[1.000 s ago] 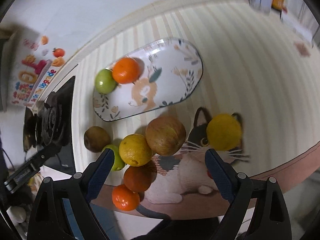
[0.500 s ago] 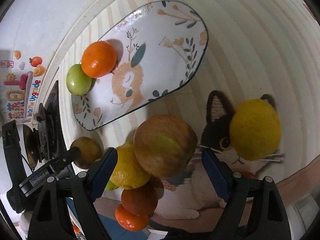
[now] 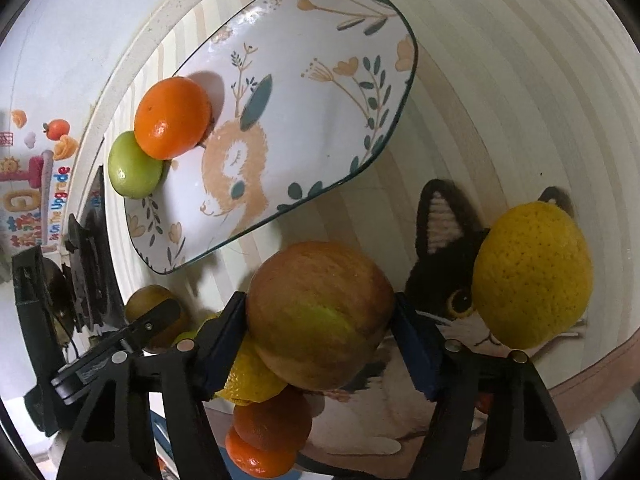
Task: Organize fruits
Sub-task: 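Grasp the red apple with the right tool while the left tool grasps the brown pear, then place the red apple on the plate while the left tool places the brown pear there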
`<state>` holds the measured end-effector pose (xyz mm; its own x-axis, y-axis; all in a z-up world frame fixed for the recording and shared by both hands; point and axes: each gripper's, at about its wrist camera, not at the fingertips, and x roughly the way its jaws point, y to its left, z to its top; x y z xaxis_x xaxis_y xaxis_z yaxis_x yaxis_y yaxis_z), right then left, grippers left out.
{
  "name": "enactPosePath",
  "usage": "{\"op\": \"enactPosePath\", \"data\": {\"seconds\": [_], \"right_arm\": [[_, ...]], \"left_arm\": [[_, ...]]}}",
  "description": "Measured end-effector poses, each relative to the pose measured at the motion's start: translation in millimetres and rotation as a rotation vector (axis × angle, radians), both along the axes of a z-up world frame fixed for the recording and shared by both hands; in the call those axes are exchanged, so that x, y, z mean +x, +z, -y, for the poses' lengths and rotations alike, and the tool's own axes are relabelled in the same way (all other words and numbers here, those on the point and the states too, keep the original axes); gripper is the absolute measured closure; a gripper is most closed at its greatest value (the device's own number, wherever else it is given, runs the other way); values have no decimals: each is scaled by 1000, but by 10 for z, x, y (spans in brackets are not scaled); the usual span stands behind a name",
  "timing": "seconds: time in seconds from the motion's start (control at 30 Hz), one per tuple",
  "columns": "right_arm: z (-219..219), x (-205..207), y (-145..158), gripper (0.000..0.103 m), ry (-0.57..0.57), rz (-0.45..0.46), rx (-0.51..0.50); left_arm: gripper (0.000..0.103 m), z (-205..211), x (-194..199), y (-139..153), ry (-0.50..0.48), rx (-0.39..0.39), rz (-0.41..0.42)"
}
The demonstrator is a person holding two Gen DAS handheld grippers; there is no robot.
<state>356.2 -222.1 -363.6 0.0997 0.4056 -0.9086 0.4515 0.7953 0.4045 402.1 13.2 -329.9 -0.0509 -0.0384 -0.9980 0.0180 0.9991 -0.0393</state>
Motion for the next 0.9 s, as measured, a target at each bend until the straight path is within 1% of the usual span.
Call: {"op": "enactPosePath", "data": {"seconds": [0.03,0.07,0.1,0.17,0.27,0.33,0.4,0.6,0.7,0.77,0.83,0.9], "right_arm": [[-9,-3,6,30,3,5,-4],[-27,0,10,30,10,9,-11],[-41,1,15,31,18,15,-17],[-27,-16,24,31,29,20,-28],[-12,-57,76,31,51,40,-54],[-7,-84,128,31,60,56,-57],[-1,-104,192,31,68,72,-56],[56,-59,534,31,72,149,-35],[143,122,677,31,69,180,-26],[204,307,724,31,79,187,-27],[231,528,748,31,103,191,-63],[266,768,725,31,142,190,-100]], "left_arm": [[30,-31,-11,-11,4,-5,2],[38,-47,-15,-14,14,-31,2],[41,-54,-19,-2,27,-49,6],[41,-44,-40,22,17,-6,27],[41,-46,-83,43,-2,14,43],[41,-51,-106,91,-1,11,53],[41,-7,-112,206,-7,9,70],[41,154,-89,682,-35,-51,155],[41,307,2,858,-60,-78,182],[41,398,128,900,-82,-71,192],[41,429,238,864,-98,-57,196],[41,500,336,786,-111,-46,182]]}}
